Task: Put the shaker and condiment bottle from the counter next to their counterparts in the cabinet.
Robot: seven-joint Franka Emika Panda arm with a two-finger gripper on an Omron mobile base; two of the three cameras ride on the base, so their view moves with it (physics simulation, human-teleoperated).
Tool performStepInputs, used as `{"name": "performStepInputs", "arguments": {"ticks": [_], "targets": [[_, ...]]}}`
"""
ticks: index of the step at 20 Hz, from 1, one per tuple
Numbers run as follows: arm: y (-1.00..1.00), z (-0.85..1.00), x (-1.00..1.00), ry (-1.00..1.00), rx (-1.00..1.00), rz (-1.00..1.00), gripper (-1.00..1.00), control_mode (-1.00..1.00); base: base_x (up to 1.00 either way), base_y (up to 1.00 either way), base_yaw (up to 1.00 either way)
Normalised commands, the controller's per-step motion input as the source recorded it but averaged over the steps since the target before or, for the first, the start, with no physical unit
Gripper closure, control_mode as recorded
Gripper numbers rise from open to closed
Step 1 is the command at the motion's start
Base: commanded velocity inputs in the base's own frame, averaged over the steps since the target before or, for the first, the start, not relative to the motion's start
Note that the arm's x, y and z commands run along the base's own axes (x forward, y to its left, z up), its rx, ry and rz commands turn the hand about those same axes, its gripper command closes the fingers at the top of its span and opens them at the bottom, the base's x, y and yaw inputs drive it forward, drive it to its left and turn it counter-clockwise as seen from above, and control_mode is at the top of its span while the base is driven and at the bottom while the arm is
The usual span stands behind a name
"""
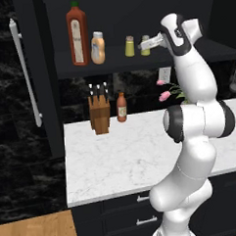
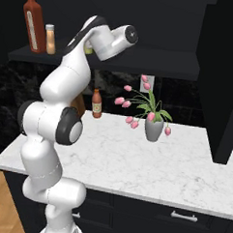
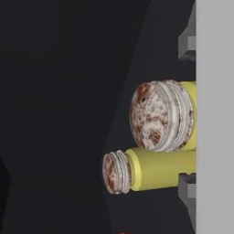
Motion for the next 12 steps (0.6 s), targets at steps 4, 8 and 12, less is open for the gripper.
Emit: {"name": "performStepInputs", "arguments": {"ticks": [4, 8, 12], "targets": [[0.0, 0.16, -0.24, 0.06, 0.03, -0.01, -1.0, -1.0, 0.0, 0.0, 0.0], [0.0, 0.31, -0.28, 0.02, 0.02, -0.02, -1.0, -1.0, 0.0, 0.0, 0.0], [0.0, 0.34, -0.42, 0.0, 0.04, 0.0, -1.0, -1.0, 0.0, 0.0, 0.0]]}}
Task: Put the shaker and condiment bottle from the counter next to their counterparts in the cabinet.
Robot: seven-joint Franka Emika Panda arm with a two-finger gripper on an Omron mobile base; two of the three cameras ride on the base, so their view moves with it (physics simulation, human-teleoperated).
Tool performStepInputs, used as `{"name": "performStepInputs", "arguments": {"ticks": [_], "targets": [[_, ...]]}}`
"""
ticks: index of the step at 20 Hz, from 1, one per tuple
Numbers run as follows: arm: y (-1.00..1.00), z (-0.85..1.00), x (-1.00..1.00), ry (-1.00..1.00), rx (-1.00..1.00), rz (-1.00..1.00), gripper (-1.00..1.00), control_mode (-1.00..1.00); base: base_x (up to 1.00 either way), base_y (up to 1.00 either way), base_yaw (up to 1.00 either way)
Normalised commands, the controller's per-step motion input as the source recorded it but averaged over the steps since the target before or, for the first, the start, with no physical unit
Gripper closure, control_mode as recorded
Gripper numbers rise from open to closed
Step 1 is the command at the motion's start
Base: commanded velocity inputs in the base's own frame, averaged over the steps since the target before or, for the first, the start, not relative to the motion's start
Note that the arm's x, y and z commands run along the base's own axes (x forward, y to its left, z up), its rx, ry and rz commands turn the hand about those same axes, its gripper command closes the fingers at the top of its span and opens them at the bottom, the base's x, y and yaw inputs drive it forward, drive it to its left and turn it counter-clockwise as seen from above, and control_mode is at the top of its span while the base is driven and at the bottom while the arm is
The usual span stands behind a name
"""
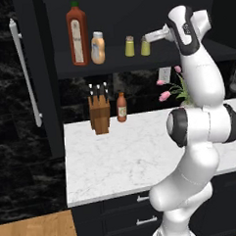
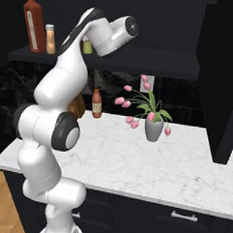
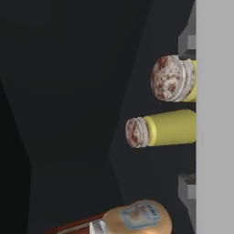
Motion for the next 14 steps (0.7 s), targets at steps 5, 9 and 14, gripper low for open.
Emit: {"name": "performStepInputs", "arguments": {"ticks": [5, 9, 14], "targets": [[0.0, 0.09, -0.53, 0.0, 0.05, 0.0, -1.0, -1.0, 0.0, 0.0, 0.0], [0.0, 0.0, -0.6, 0.0, 0.04, -0.02, -1.0, -1.0, 0.0, 0.0, 0.0], [0.0, 0.0, -0.64, 0.0, 0.05, -0.04, -1.0, -1.0, 0.0, 0.0, 0.0]]}}
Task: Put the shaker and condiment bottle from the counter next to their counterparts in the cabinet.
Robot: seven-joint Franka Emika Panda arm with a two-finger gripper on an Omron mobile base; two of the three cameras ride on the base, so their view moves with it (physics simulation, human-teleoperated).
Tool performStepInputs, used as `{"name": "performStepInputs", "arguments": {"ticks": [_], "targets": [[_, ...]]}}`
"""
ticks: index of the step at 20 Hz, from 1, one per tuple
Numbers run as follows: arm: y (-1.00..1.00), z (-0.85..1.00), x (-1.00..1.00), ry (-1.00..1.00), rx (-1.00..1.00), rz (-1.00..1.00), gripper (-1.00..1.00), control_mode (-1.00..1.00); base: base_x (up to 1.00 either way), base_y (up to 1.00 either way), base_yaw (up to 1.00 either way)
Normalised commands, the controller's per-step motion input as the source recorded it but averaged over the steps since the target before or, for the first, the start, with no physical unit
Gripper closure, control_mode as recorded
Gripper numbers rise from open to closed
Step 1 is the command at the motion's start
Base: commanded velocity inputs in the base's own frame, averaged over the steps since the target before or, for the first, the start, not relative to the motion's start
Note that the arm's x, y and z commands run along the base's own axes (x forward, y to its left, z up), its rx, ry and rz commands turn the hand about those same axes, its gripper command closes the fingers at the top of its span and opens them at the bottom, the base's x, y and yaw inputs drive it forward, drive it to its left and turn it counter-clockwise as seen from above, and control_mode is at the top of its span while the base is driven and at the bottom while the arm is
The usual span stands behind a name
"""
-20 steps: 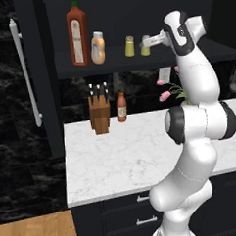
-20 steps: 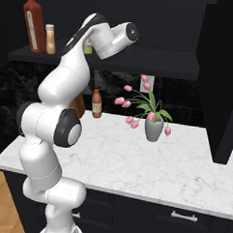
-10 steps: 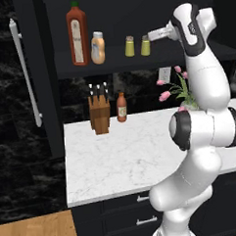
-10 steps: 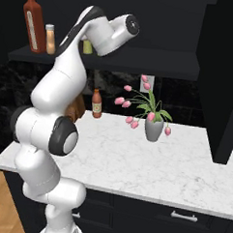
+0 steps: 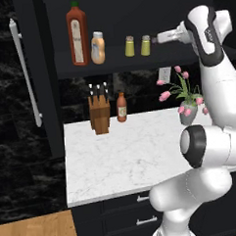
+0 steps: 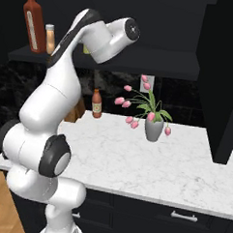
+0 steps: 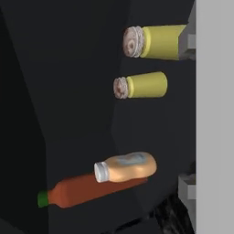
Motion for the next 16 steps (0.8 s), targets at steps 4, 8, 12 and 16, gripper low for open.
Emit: {"name": "performStepInputs", "arguments": {"ticks": [4, 8, 12, 16], "targets": [[-0.02, 0.0, -0.83, 0.0, 0.11, -0.09, -1.0, -1.0, 0.0, 0.0, 0.0], [-0.09, 0.0, -0.97, 0.0, 0.13, -0.16, -1.0, -1.0, 0.0, 0.0, 0.0], [-0.05, 0.0, -0.99, 0.0, 0.13, -0.17, -1.0, -1.0, 0.0, 0.0, 0.0], [0.0, 0.0, -1.0, 0.0, 0.14, -0.18, -1.0, -1.0, 0.0, 0.0, 0.0]]}}
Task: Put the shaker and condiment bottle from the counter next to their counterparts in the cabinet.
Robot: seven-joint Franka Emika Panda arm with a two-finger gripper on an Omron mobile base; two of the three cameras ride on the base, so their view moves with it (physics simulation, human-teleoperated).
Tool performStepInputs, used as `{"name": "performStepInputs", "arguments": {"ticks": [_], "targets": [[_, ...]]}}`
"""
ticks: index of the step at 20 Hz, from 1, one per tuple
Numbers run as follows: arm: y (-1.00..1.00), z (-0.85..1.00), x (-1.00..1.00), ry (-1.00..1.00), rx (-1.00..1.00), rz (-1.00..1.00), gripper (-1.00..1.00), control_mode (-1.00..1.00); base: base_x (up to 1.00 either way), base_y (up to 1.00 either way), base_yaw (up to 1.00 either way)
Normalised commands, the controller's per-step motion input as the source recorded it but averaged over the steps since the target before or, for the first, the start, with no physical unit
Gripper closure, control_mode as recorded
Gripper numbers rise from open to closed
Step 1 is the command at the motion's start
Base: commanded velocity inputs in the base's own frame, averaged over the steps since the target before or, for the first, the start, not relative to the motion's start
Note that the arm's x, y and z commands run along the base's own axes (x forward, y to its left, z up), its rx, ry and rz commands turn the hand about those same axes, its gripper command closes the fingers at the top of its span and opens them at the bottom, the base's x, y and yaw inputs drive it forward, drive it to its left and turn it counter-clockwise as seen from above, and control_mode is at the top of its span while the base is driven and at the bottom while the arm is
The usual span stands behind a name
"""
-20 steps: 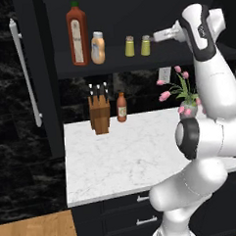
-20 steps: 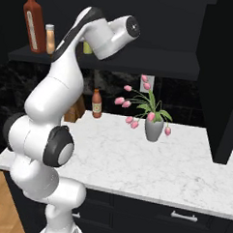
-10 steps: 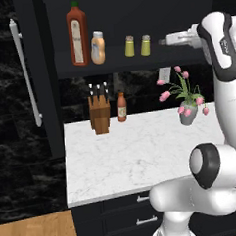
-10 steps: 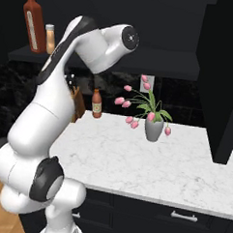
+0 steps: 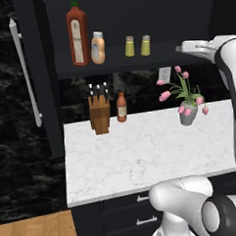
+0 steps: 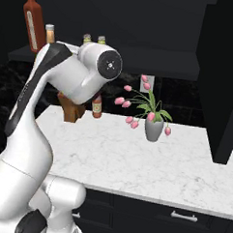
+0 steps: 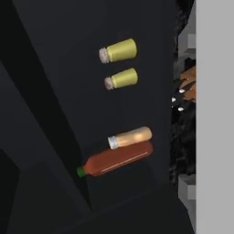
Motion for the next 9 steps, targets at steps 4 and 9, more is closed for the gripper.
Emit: {"name": "performStepInputs", "arguments": {"ticks": [4, 9], "targets": [[0.0, 0.0, -1.0, 0.0, 0.14, -0.17, -1.0, -1.0, 0.0, 0.0, 0.0], [0.0, 0.01, -0.98, 0.0, 0.14, -0.17, -1.0, -1.0, 0.0, 0.0, 0.0]]}}
